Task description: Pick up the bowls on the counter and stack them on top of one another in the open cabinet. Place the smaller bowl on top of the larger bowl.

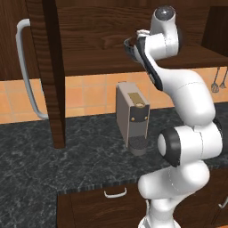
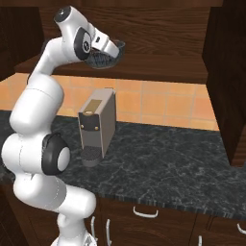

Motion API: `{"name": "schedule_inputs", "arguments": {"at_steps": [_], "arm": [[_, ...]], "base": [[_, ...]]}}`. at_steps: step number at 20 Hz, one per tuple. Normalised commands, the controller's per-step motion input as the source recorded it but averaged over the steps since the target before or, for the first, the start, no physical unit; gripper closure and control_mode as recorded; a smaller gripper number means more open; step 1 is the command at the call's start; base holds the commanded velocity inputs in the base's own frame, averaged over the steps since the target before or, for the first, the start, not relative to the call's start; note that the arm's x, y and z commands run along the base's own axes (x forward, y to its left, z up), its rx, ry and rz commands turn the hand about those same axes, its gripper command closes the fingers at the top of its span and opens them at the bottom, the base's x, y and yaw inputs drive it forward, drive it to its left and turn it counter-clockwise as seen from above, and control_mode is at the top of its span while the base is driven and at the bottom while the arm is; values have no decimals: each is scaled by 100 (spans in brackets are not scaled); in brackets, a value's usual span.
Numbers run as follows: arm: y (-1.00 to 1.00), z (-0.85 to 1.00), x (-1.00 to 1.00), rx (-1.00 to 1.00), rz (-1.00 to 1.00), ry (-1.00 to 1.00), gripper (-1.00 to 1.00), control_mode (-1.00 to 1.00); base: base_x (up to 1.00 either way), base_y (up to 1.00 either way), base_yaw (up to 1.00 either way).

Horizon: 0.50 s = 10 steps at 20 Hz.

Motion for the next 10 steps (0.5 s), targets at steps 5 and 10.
{"name": "schedule_inputs", "arguments": {"at_steps": [5,10], "arm": [[-6,-24,20,-1,1,-6,-100,-100],[-7,15,-2,0,7,-8,-100,-100]], "base": [[0,0,0],[0,0,0]]}}
